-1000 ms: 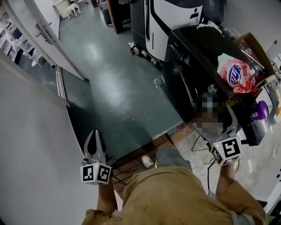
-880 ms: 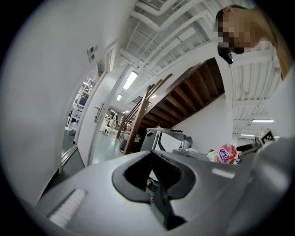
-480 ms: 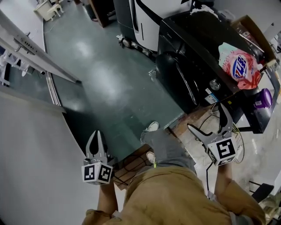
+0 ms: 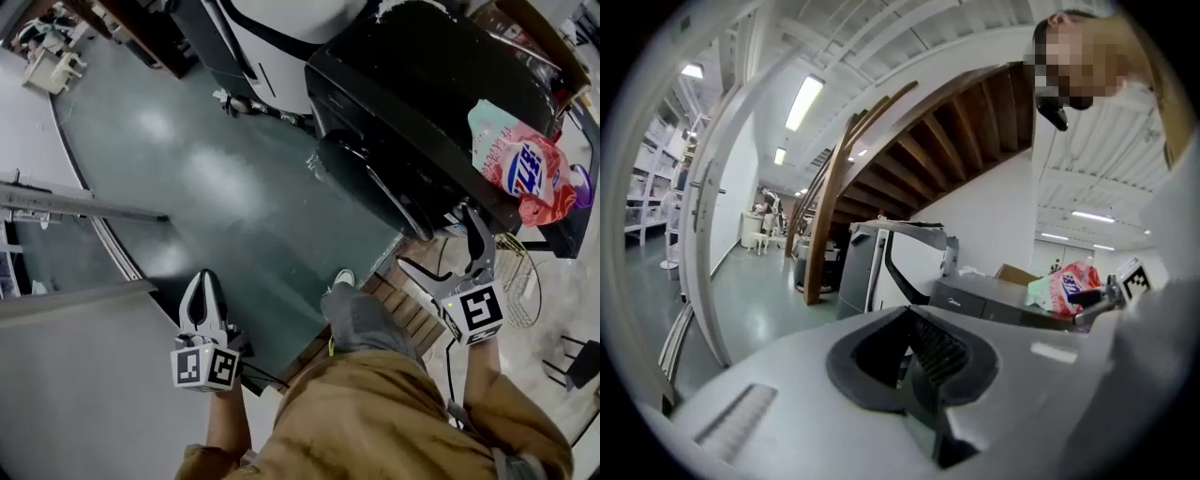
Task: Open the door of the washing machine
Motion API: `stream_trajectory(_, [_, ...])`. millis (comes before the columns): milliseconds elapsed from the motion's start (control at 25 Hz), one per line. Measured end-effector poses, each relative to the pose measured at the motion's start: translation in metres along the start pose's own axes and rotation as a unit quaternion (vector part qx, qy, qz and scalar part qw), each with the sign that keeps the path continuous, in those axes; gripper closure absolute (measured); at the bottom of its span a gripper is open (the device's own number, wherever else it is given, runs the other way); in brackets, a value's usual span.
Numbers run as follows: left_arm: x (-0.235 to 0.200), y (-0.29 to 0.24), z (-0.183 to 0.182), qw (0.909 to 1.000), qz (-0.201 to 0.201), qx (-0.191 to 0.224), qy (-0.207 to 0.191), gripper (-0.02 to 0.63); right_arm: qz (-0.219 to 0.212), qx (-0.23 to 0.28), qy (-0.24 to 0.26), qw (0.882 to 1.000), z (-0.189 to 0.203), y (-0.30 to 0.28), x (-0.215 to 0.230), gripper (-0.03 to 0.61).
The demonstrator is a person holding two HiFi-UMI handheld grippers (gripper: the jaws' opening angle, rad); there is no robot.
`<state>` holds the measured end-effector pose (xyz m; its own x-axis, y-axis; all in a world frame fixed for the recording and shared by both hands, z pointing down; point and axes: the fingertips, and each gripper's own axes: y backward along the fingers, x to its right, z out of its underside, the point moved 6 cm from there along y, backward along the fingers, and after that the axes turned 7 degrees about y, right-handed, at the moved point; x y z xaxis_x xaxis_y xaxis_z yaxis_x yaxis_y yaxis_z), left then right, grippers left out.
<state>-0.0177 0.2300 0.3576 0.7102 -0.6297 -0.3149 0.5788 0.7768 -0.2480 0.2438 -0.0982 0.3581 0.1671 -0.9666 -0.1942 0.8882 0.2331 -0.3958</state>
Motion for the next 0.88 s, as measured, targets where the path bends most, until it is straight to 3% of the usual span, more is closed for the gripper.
stream_trajectory(240, [0.031, -0.073, -0.082, 0.9976, 0.054, -0.01, -0.042, 0.554, 0.015, -0.017, -0.037, 0.999, -0.038, -0.023, 0.029, 0.002])
stream_trajectory(400, [0.047, -0.095, -0.113, 0.9956, 0.078, -0.007, -0.051, 0.554, 0.032, -0.018, -0.056, 0.998, -0.048, -0.029, 0.04, 0.002])
stream_trajectory(640, [0.054, -0.146, -0.117, 0.9897, 0.132, -0.033, -0.045, 0.553, 0.075, -0.029, -0.074, 0.994, -0.059, -0.035, 0.039, 0.003])
stream_trajectory(880, [0.064, -0.224, -0.105, 0.9669, 0.242, -0.081, -0.016, 0.554, 0.17, -0.072, -0.091, 0.979, -0.066, -0.032, 0.03, 0.003])
